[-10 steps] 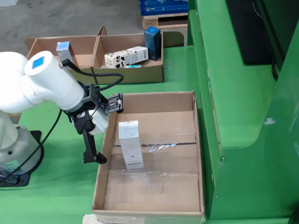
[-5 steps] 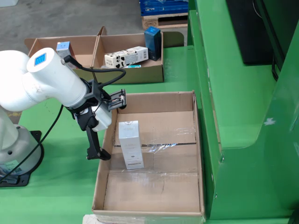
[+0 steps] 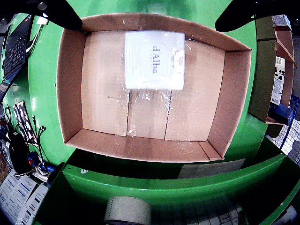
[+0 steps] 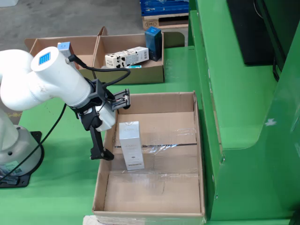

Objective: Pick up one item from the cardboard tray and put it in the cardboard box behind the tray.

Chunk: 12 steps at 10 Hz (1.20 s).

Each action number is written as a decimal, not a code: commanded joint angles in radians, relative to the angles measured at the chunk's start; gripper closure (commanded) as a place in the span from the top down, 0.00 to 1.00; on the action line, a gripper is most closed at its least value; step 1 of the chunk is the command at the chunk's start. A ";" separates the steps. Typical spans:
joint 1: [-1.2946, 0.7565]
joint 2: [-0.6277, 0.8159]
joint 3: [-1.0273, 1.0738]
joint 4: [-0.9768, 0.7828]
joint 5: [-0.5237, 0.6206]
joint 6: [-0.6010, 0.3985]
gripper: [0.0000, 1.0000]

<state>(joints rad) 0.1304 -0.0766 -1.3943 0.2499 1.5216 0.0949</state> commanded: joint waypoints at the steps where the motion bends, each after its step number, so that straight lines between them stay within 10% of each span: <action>1: -0.005 -0.037 0.100 0.001 0.002 -0.004 1.00; 12: -0.005 -0.166 0.259 -0.028 0.015 -0.023 1.00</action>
<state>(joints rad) 0.1272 -0.2393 -1.1980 0.2178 1.5293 0.0798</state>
